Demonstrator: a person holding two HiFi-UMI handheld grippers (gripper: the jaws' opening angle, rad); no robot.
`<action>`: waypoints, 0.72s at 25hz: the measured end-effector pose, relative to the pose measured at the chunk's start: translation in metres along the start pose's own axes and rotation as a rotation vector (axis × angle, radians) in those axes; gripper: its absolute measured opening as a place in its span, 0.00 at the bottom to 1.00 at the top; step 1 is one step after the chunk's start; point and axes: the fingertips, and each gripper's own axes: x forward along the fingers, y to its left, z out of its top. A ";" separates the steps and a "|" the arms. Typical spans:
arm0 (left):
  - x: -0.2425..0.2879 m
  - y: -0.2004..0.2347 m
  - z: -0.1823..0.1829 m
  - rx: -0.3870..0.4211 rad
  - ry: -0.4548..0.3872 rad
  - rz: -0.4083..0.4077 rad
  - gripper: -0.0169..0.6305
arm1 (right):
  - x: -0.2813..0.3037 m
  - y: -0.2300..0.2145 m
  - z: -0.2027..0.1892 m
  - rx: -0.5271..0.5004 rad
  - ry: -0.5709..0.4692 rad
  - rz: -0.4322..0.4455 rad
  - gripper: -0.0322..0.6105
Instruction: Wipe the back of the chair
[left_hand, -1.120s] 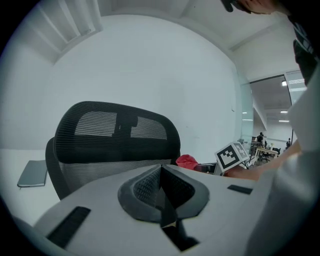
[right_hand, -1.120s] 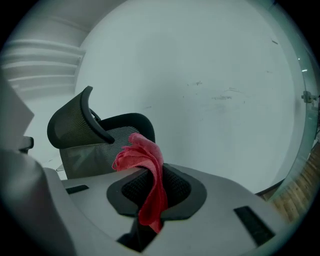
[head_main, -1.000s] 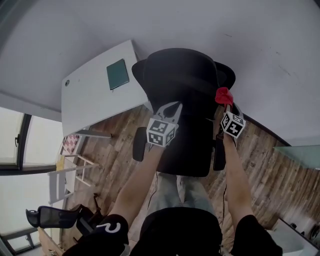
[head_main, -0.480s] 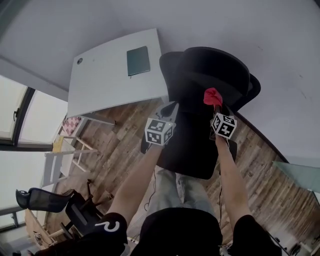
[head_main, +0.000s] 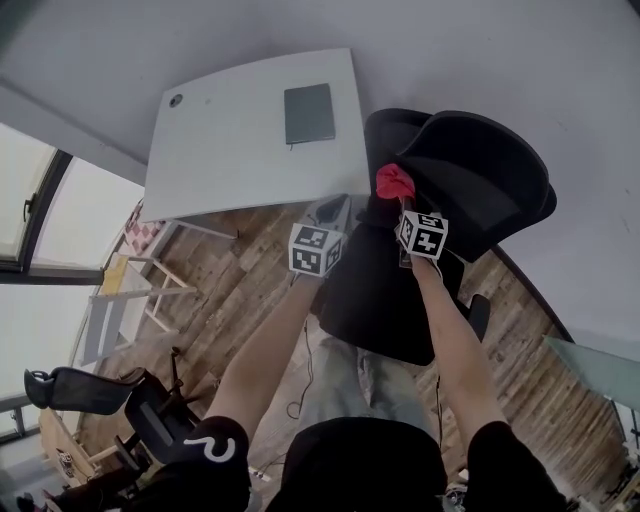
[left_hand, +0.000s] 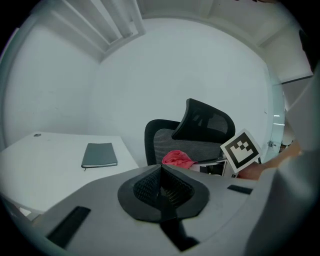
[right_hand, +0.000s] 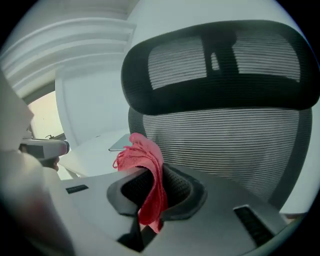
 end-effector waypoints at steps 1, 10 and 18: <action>0.001 0.006 -0.002 0.010 0.010 -0.004 0.07 | 0.009 0.008 -0.002 0.000 0.010 0.004 0.16; 0.001 0.029 -0.013 0.076 0.060 -0.043 0.07 | 0.044 0.012 -0.021 0.029 0.072 -0.066 0.16; 0.011 -0.012 -0.013 0.110 0.064 -0.105 0.07 | 0.020 -0.049 -0.024 0.062 0.069 -0.170 0.16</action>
